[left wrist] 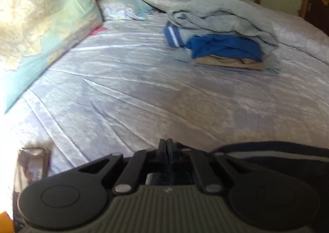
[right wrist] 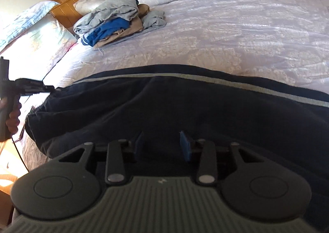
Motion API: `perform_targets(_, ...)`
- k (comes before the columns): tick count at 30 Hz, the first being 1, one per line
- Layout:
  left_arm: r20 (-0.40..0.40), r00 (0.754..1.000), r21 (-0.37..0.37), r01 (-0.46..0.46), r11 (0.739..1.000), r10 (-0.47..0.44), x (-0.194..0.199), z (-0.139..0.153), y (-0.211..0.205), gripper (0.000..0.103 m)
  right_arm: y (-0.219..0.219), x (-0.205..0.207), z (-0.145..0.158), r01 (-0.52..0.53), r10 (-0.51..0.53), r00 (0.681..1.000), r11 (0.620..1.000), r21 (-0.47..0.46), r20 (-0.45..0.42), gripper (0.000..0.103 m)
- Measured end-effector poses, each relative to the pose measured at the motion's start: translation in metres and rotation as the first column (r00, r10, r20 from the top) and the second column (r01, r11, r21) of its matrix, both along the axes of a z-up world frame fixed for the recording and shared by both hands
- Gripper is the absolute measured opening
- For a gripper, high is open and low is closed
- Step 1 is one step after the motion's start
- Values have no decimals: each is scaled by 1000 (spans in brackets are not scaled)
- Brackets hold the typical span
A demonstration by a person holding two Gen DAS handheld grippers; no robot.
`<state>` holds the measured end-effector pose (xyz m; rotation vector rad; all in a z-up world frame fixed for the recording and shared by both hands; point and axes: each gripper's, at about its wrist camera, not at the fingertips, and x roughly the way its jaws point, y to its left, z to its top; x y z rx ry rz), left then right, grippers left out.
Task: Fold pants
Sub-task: 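Smooth the folded sweatpants along the stripe with the right gripper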
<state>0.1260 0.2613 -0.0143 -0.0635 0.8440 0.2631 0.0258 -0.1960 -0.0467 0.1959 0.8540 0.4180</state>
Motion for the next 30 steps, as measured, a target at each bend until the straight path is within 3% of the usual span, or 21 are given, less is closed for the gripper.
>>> perform_targets(1, -22, 999, 32, -33, 999, 34, 6, -5, 6, 2, 4, 1, 2, -4, 4, 1000, 1000, -14, 5, 43)
perform_targets(4, -115, 990, -51, -86, 995, 80, 11, -20, 26, 2, 14, 5, 9, -12, 12, 1000, 1000, -14, 19, 43)
perform_targets(6, -59, 995, -86, -80, 993, 75, -4, -11, 29, 5, 18, 2, 16, -19, 19, 999, 1000, -11, 45, 43)
perform_targets(10, 6, 997, -134, -75, 988, 76, -37, 11, 35, 32, 25, -3, 21, -51, 52, 997, 999, -17, 62, 43)
perform_targets(16, -30, 999, -81, 12, 997, -15, -53, 20, 8, 35, 33, -10, 20, -65, 65, 997, 998, -13, 51, 43)
perform_targets(19, 8, 998, -109, 59, 992, -58, -68, 28, -3, 45, 35, -18, 22, -68, 69, 996, 998, -15, 63, 43)
perform_targets(22, 8, 996, -138, 91, 986, -90, -74, 29, -4, 45, 33, -24, 24, -69, 70, 996, 997, -21, 64, 43)
perform_targets(27, -57, 987, -208, 134, 969, -149, -70, 15, 2, 50, 31, -30, 27, -65, 66, 996, 998, -10, 65, 43)
perform_targets(30, -88, 984, -195, 133, 972, -152, -72, 8, 2, 49, 32, -32, 29, -71, 71, 995, 997, -10, 74, 43)
